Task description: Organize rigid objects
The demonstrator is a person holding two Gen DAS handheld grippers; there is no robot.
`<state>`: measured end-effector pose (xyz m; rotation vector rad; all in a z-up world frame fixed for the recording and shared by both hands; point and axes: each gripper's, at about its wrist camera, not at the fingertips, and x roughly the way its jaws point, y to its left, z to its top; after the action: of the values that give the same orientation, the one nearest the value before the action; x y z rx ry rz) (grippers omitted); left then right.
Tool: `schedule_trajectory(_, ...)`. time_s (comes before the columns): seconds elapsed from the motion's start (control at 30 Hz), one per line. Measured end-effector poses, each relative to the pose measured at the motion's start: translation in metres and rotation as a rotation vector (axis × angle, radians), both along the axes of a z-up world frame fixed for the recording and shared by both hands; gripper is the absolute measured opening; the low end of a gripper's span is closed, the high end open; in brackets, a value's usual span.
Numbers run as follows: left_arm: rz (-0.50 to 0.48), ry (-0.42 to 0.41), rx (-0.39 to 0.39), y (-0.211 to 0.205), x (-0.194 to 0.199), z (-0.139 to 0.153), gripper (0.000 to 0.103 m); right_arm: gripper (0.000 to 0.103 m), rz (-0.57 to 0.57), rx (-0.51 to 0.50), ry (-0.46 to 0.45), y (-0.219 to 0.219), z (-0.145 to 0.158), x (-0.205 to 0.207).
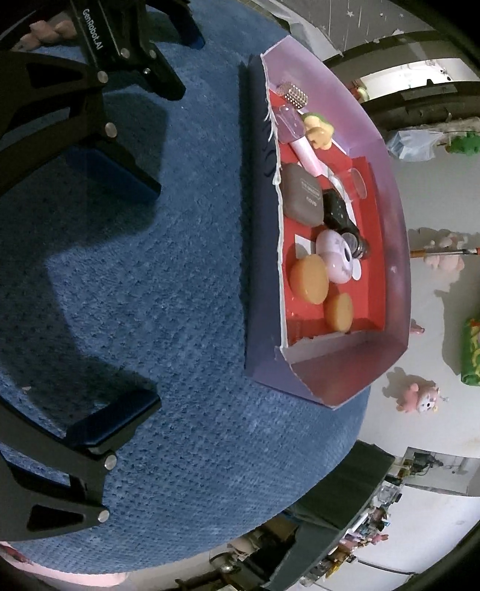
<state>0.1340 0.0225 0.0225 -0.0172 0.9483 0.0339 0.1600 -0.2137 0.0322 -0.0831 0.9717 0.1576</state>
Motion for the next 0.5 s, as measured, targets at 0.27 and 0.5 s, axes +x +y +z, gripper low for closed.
schedule_trajectory(0.27,-0.001,0.000,-0.001,0.0010,0.0015,0.0001,0.103,0.103,-0.004,0.000,0.001,0.0000,-0.0010,0.0003)
schedule_trajectory(0.5,0.000,0.000,-0.001,0.0009,0.0013,0.0000,0.103,0.103,-0.012,0.004,0.005,-0.0030,0.0001,0.0037)
